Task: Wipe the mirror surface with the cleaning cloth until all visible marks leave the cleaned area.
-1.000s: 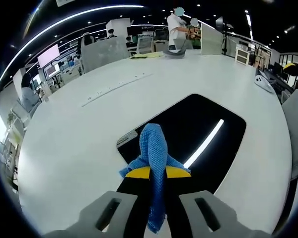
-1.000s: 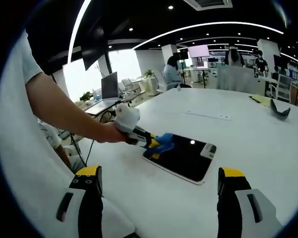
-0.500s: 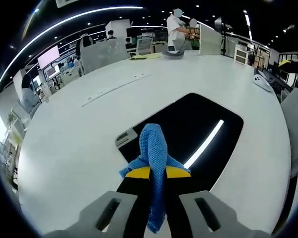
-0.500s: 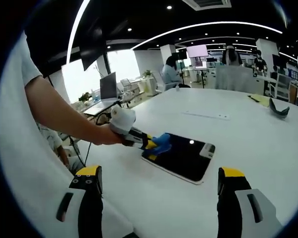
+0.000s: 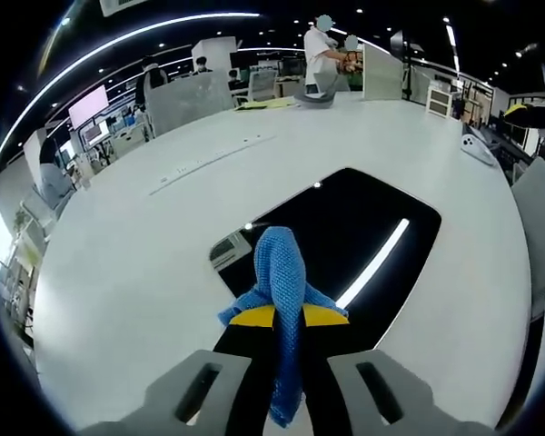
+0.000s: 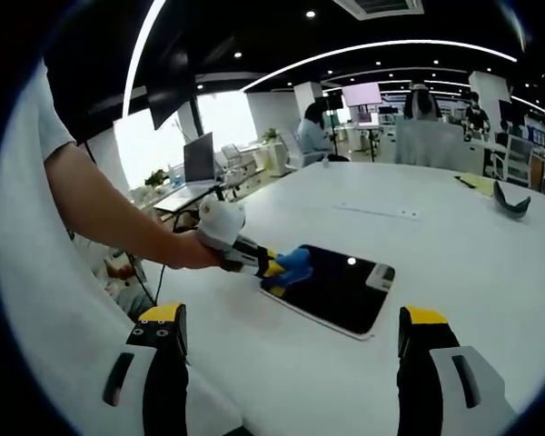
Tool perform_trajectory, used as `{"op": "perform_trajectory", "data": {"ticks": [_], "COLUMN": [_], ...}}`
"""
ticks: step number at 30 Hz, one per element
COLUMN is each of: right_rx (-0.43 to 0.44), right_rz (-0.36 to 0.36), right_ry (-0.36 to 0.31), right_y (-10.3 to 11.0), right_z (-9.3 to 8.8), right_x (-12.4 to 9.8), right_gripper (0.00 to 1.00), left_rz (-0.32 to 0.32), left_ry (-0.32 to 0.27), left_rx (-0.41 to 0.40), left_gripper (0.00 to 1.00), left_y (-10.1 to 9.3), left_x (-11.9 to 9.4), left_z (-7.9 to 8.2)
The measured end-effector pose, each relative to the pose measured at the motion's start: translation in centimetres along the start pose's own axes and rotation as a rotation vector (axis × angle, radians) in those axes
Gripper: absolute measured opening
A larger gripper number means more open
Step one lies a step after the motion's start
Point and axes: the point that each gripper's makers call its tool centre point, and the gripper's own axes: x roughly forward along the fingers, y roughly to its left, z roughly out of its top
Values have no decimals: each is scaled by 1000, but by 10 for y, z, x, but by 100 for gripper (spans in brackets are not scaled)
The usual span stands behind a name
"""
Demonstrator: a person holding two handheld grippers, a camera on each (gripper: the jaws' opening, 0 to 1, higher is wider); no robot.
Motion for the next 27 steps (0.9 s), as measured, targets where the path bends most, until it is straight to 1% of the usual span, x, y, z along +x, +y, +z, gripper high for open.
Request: {"op": "perform_trajectory", "data": {"ticks": [10, 20, 27], "right_rx": [3, -2, 1], "right_rz": [-1, 1, 4], "right_ry": [0, -1, 3], "right_y": [1, 1, 2], "right_z": [-1, 0, -2], "right_x": [-2, -1, 0], "right_gripper": [97, 97, 97], "left_rz": [8, 8, 8], "left_ry": [-7, -12, -11], "left_rx": [-14, -8, -9], "left_gripper": [6, 6, 6], "left_y": [-4, -8, -9], "left_x": [-5, -9, -11], "left_z": [-3, -7, -9]}}
